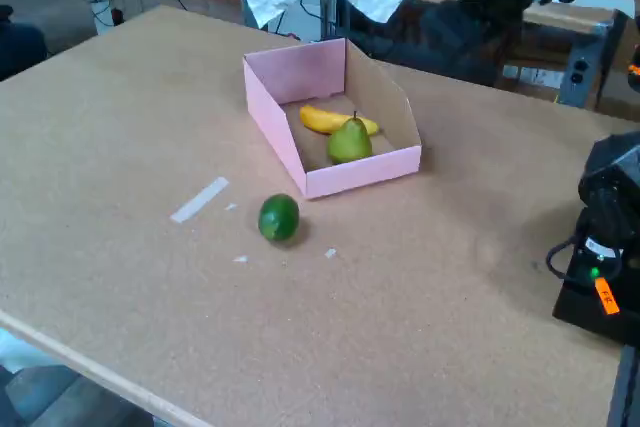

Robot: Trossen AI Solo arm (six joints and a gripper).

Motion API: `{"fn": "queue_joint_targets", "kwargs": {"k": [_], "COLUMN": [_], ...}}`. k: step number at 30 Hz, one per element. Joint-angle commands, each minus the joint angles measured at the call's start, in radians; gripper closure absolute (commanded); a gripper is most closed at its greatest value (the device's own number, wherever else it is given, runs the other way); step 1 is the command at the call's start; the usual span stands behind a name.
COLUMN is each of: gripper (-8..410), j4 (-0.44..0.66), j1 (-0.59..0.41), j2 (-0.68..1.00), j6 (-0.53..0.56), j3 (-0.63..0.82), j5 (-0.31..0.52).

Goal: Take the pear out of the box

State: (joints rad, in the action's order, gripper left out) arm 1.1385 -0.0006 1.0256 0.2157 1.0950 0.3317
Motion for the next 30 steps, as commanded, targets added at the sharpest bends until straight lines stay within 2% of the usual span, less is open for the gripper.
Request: {"fn": "queue_joint_targets", "kwargs": {"k": [1, 7, 11, 17, 25, 30], "gripper": [402, 402, 402, 402, 402, 402], "j4": [-0.003, -0.058, -0.107, -0.194, -0.251, -0.269], "j1": [-0.002, -0.024, -0.053, -0.118, -0.209, -0.252], "j2": [0.066, 0.145, 0.176, 0.202, 0.246, 0.303], "j6": [0.004, -0.037, -0.069, -0.114, -0.152, -0.193], "j3": [0.007, 0.011, 0.011, 0.010, 0.008, 0.008], "j5": [0.010, 0.004, -0.029, -0.128, -0.267, -0.319]}}
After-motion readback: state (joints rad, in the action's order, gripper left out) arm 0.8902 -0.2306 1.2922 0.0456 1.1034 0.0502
